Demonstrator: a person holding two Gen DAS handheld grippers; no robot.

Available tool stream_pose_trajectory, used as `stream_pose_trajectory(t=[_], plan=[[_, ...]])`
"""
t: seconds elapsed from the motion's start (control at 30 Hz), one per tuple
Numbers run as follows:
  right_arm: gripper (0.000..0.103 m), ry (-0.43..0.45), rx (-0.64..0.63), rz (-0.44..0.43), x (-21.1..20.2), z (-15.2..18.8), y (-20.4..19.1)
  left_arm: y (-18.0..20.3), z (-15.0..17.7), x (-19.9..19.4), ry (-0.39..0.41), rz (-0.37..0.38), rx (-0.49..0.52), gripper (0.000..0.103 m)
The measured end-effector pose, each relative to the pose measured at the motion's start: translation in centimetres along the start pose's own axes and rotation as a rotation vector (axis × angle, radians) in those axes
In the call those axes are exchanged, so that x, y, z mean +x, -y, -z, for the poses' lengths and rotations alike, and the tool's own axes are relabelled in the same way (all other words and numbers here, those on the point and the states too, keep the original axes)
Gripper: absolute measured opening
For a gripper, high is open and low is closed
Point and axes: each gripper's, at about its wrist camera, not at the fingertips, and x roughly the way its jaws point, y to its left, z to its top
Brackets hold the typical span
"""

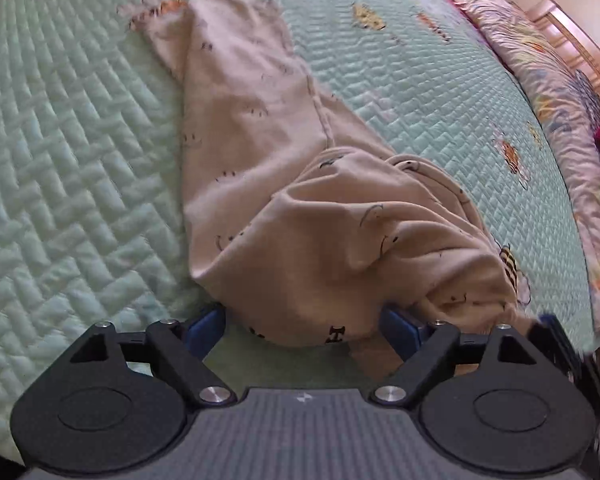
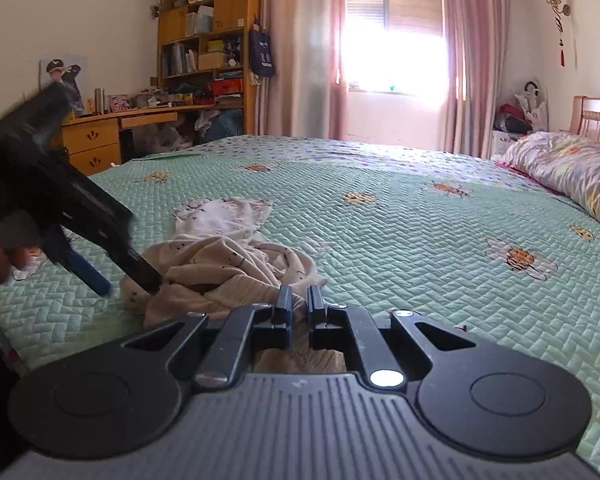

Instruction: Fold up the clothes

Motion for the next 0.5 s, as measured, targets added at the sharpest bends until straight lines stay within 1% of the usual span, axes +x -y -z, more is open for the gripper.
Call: stream_pose_trajectory(t=[0.03, 0.07, 0.1, 0.13, 0.17, 0.2, 0.23, 0.3, 0.4, 0.5], plan=[[0.008, 0.005, -0.013, -0.002, -0.3, 0.1, -0.3, -0.1, -0.3, 0.6, -0.001, 0.009, -0.024, 0.085], [0.008, 0.006, -0.027, -0.004, -0.6, 0.2, -0.6, -0.1, -0.7, 1.1, 0.006, 0.012, -0.046, 0.082], [0.008, 0.007, -0.04, -0.005, -0.8, 0.3, -0.8, -0.1, -1.0, 1.3, 0.019, 0.017, -0.066, 0.075], [0.008, 0.004, -0.049, -0.007, -1.0, 0.5, -1.0, 0.0, -1.4, 1.2, 0.043, 0.03, -0.073, 0.036], [0.008, -0.001, -0.055, -0.008, -1.1, 0.7, -1.2, 0.4, -2.1, 1.0, 0.063, 0.055, -0.061, 0.012], [0.008, -0.005, -0.061, -0.008, -1.1, 0.9, -1.4, 0.9, -2.8, 0.7, 0.077, 0.076, -0.044, 0.009], [0.008, -0.008, -0.065, -0.011, -1.2, 1.0, -1.5, 1.6, -3.6, 0.3, 0.099, 0.089, -0.021, 0.009], [0.008, -0.011, -0.076, -0.016, -1.2, 1.3, -1.9, 3.7, -5.2, -1.4, 0.176, 0.087, 0.044, 0.009], [0.008, -0.003, -0.133, -0.004, -1.0, 1.4, -2.8, 7.8, -8.1, -5.1, 0.285, 0.14, 0.131, 0.008], [0.008, 0.015, -0.172, -0.023, -0.9, 0.9, -3.5, 13.0, -10.3, -7.7, 0.362, 0.148, 0.249, 0.008]])
